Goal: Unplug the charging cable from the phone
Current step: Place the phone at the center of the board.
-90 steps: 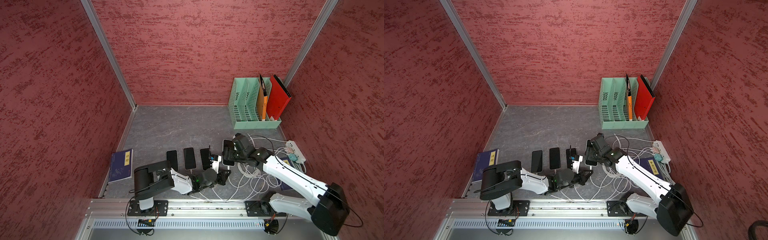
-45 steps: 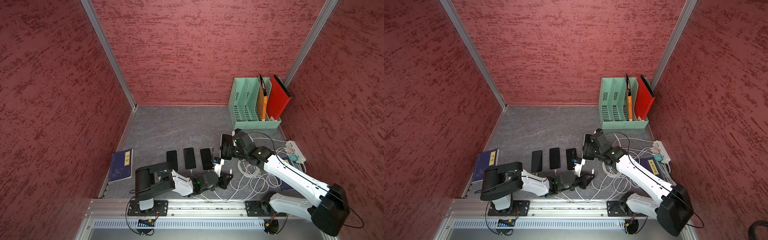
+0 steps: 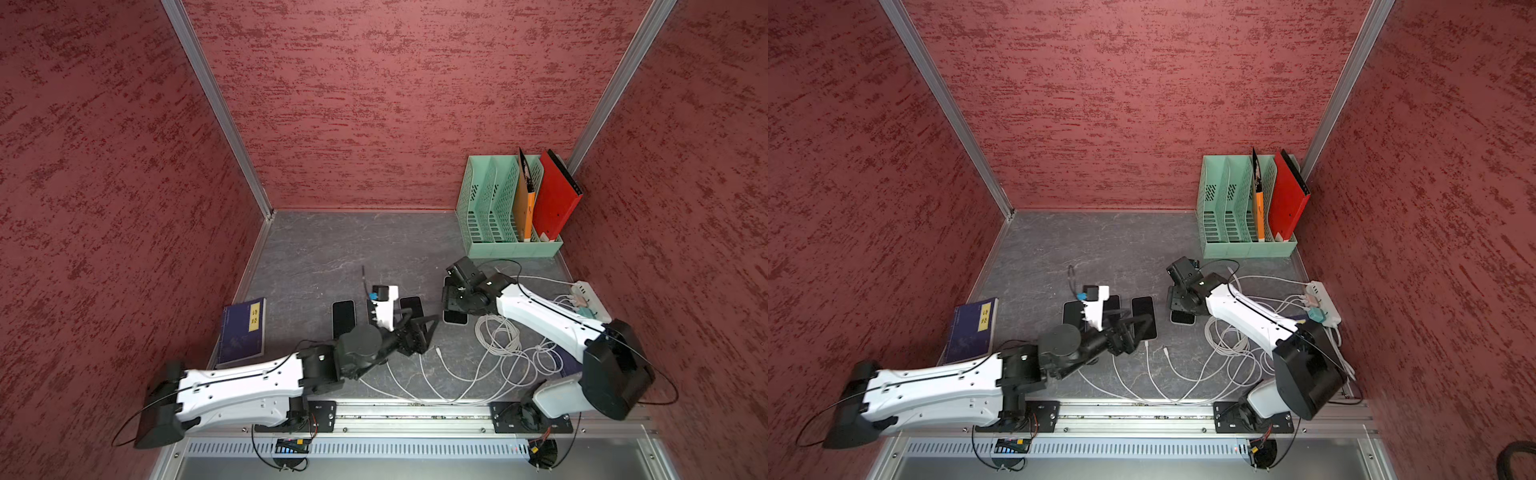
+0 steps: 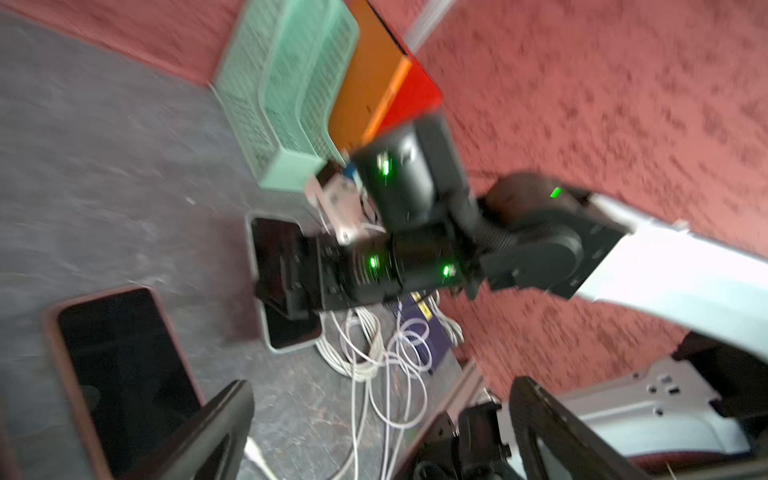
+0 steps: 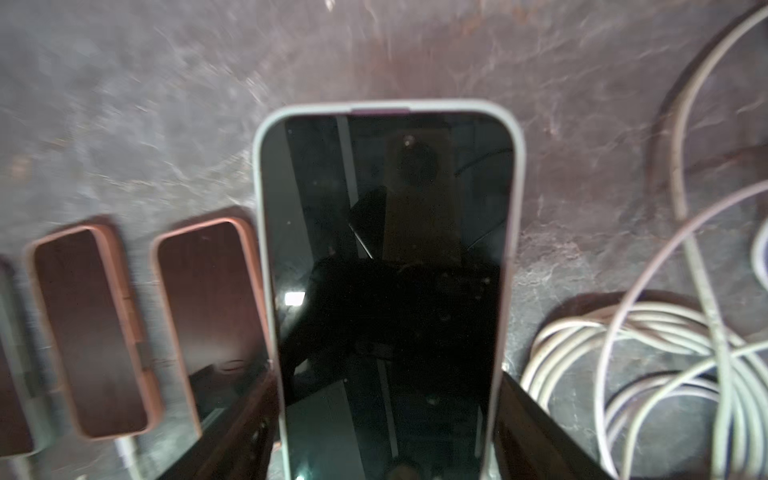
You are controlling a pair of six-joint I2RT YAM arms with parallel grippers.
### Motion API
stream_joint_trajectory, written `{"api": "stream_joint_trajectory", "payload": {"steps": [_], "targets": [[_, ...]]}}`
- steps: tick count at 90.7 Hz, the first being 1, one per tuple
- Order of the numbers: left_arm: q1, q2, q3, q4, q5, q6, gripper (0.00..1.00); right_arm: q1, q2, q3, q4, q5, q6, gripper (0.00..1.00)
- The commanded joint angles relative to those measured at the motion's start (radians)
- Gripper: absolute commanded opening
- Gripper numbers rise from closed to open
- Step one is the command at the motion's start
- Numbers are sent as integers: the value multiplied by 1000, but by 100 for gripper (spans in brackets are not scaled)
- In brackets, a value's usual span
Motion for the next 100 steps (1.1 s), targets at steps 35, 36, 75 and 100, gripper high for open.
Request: {"api": "stream_joint_trajectory", "payload": {"steps": [35,36,75,100], "targets": [[328,-189,-193,-222,282,-32,100,-5,97,-64,106,-113,-42,33],[328,-183,-191,-220,283,-28,100,-5,100,-62,106,-116,-42,38],[274,-14,-94,-288,220,21,100,11,145,-9,55,-93,-47,98],[291,-5,-128,-195,225,13,100,101,2,28,-50,106,7,99]]}}
